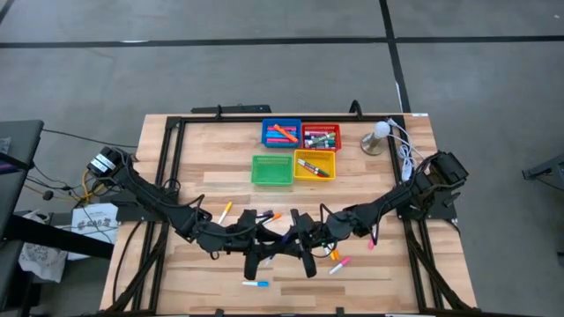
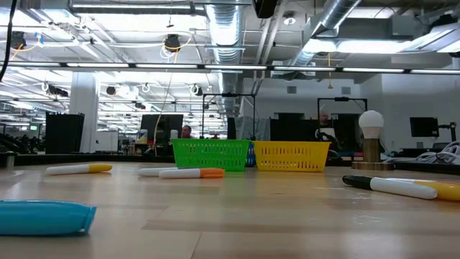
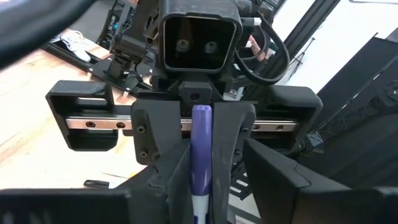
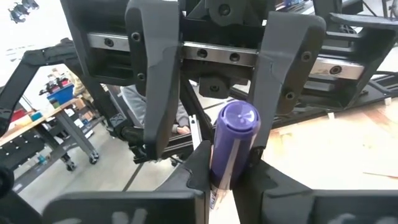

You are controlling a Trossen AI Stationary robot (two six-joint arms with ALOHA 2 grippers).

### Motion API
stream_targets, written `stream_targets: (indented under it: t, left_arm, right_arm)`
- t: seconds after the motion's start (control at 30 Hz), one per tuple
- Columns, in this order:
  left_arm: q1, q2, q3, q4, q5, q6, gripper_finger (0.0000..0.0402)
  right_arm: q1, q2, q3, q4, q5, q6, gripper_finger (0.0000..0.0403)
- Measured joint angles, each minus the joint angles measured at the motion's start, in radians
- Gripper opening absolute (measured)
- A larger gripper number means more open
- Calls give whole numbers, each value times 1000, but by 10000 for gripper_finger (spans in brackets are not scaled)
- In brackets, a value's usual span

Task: Pick & Place Markers
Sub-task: Put the blue thin dry erase marker into the yellow bin

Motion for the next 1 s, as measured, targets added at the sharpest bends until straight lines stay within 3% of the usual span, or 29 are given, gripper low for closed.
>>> stream_targets:
  t: [0.43,0.7,0.87,1.0]
  left_arm:
    - [-3,-114,0,-4,-40,143,154]
    - [-71,-217,0,-10,-44,307,148]
    - [-122,-253,0,-87,-136,318,147]
    - [-150,-281,0,-166,-194,319,147]
  right_arm:
    - [0,0,0,-107,32,1,41]
    - [-28,-1,0,-249,64,58,26]
    - [-76,-8,0,-338,64,113,45]
    - [-118,-32,16,-448,63,114,31]
